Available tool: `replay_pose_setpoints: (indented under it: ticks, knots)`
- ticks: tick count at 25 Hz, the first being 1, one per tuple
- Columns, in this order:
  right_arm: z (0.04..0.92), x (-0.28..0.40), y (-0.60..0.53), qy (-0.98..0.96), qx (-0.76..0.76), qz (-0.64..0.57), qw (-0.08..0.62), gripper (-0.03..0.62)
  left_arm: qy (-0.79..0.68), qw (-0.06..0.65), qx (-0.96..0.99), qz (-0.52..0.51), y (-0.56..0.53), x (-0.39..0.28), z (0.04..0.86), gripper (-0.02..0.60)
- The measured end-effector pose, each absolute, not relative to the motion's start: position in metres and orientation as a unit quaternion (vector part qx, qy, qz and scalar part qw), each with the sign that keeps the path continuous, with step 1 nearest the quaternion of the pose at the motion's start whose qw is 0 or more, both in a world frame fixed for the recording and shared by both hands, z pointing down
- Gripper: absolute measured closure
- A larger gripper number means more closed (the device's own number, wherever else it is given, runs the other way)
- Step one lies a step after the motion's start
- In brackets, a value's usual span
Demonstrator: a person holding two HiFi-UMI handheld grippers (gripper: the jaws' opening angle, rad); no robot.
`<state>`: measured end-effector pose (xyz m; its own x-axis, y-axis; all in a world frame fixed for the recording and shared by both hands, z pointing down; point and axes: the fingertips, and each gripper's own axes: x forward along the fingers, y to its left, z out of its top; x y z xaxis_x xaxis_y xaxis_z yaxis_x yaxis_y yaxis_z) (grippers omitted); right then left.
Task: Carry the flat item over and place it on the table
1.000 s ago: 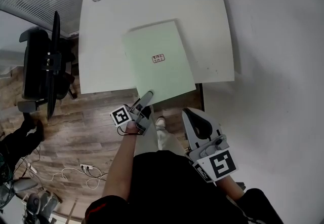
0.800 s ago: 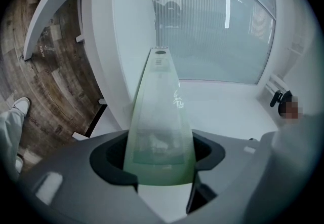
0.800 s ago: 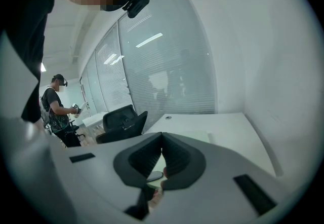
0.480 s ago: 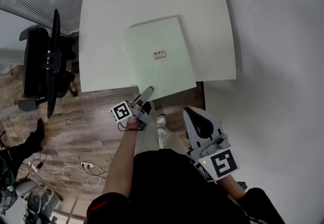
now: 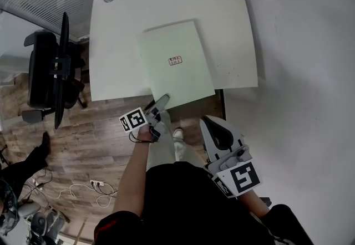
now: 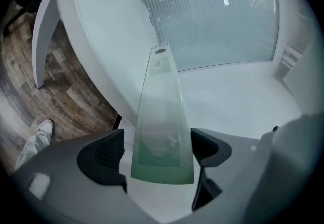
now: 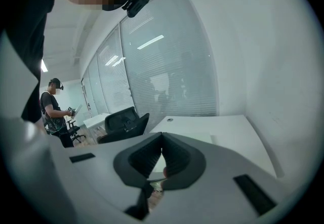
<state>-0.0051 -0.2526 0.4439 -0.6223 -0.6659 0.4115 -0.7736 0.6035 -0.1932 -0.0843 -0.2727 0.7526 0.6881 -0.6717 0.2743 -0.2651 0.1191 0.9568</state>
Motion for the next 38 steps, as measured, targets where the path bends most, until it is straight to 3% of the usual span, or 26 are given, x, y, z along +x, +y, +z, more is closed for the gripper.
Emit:
replay_pose_setpoints:
  ticks: [12,15,22,28,33,38]
  knots:
    - [0.423,0.003,-0.231,-0.888,0.412,0.156,0.130,0.595,-0.428,0.616,0.654,-0.098,-0.262,-0.103,0.727,0.198]
    - [0.417,0.005,-0.224,-0.890,0.411,0.150,0.126,0.595,-0.456,0.588,0.665,-0.069,-0.257,-0.109,0.712,0.249]
    - [0.401,0.012,-0.203,-0.898,0.406,0.131,0.110,0.595,-0.515,0.485,0.707,0.005,-0.237,-0.116,0.656,0.447]
    - [0.392,0.015,-0.178,-0.905,0.397,0.118,0.097,0.595,-0.529,0.428,0.733,0.006,-0.213,-0.110,0.607,0.558]
    - [0.385,0.027,-0.161,-0.906,0.400,0.106,0.087,0.595,-0.520,0.400,0.755,-0.009,-0.196,-0.094,0.568,0.575]
    - [0.373,0.037,-0.142,-0.910,0.398,0.090,0.076,0.595,-0.520,0.325,0.790,-0.004,-0.176,-0.073,0.509,0.577]
